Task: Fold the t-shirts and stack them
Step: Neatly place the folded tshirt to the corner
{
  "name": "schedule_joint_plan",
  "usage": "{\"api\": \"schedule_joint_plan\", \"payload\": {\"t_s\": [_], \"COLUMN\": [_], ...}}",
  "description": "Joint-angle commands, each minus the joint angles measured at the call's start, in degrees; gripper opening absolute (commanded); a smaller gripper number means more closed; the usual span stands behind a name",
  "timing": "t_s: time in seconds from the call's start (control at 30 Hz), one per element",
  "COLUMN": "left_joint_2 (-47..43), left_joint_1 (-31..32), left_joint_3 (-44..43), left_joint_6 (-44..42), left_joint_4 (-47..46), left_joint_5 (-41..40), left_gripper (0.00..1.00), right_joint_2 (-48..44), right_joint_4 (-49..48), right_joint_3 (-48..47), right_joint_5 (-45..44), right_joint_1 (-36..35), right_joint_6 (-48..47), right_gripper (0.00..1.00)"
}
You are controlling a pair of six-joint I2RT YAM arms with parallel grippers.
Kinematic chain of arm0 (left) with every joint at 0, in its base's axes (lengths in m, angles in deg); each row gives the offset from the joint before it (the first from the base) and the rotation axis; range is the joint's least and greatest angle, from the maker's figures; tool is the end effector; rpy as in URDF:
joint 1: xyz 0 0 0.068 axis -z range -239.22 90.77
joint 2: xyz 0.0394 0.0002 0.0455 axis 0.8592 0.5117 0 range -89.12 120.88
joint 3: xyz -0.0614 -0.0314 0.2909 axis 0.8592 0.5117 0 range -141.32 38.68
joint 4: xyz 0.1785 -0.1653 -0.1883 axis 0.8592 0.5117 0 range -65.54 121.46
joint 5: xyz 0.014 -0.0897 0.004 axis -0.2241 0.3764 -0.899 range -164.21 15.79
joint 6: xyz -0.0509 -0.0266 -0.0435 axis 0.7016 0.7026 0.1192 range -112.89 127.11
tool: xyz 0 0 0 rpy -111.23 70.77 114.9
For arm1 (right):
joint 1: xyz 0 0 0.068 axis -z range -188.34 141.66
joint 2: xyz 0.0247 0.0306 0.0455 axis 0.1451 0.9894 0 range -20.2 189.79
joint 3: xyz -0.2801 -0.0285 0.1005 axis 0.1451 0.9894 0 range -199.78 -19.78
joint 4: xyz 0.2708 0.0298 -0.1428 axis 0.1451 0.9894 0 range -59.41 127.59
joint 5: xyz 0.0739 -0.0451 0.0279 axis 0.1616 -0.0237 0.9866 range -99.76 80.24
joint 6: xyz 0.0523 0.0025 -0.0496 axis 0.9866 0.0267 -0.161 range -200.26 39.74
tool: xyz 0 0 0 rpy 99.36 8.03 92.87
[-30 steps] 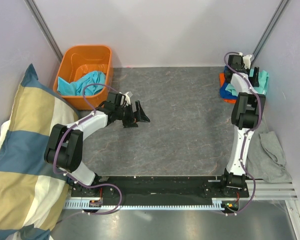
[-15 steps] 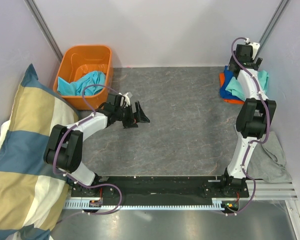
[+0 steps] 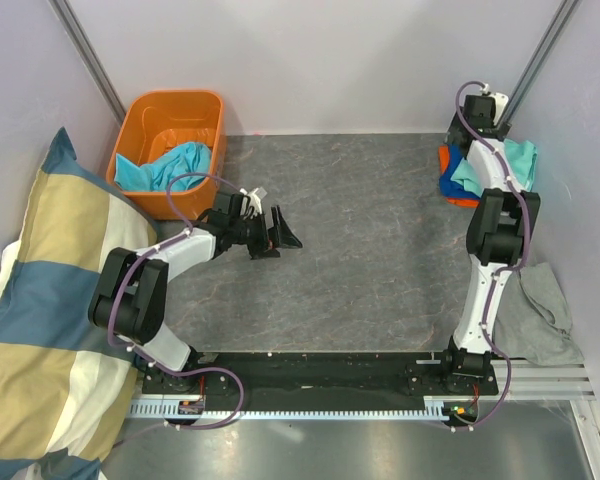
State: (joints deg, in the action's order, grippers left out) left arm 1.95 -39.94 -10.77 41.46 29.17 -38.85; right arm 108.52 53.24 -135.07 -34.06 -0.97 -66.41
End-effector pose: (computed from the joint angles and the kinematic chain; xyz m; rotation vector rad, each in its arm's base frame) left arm 0.3374 -0.1546 0.1654 -0.0111 2.5071 -1.1569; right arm 0.5972 -0.1022 0.2549 0.6277 2.0716 -0.4007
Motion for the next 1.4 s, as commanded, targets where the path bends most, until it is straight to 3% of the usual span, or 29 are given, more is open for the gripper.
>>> {"api": "schedule_joint_plan", "payload": {"t_s": [0.0, 0.57, 1.0, 1.1, 1.33, 1.37], "left_joint_2": [2.45, 5.26, 6.67, 7.02, 7.46, 7.55], "left_joint_1": [-0.3, -0.3, -0.3, -0.3, -0.3, -0.3], "left_joint_3": [-1.18, 1.9, 0.41, 0.32, 0.23, 0.15], "left_joint_6": [0.63, 3.0, 3.62, 3.8, 3.8, 3.8], "left_joint_4": [-4.44, -8.31, -8.23, -8.23, -8.23, -8.23], "left_joint_5": [4.98, 7.27, 7.19, 7.18, 7.27, 7.36], "left_gripper": [1.0, 1.0, 1.0, 1.0, 1.0, 1.0], "right_joint_2": [5.48, 13.3, 12.08, 12.07, 11.81, 11.81], "right_joint_4": [-2.18, -9.64, -13.78, -13.69, -13.95, -14.13], "right_joint_3": [-6.87, -8.99, -4.78, -4.42, -3.98, -3.98], "right_joint_5": [-1.81, -11.56, -16.93, -17.1, -15.61, -15.43], "right_joint_1": [0.01, 0.01, 0.53, 0.88, 1.32, 1.32], "right_joint_6": [1.71, -0.84, -1.19, -0.93, -1.01, -1.19], "right_gripper": [0.98, 0.98, 0.96, 0.81, 0.1, 0.06]}}
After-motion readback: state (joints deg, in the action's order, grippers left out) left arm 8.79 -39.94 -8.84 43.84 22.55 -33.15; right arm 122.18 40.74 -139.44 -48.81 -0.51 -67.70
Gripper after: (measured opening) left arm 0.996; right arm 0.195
